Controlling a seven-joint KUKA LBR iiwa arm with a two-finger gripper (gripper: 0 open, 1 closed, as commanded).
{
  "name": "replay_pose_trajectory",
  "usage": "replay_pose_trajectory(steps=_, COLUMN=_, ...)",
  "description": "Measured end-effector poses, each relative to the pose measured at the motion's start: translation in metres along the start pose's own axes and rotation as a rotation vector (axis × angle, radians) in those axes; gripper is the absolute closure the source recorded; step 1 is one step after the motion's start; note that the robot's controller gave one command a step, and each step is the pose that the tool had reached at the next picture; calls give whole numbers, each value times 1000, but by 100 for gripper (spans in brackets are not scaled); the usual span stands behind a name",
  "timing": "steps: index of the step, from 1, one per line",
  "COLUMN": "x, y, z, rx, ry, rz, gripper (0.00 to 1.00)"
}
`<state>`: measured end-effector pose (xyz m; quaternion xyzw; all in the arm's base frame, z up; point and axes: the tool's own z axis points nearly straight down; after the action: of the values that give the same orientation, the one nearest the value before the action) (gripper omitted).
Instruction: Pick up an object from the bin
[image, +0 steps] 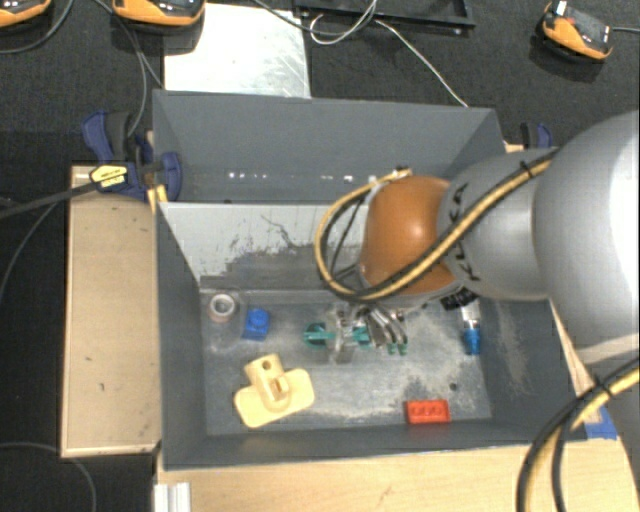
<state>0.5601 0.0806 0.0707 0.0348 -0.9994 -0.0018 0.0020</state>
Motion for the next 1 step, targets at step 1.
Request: replay_pose_trajectory(steps=1, x=-5, y=-6, z=-21, rx=0, ry=-7, rz=-14, gripper=100)
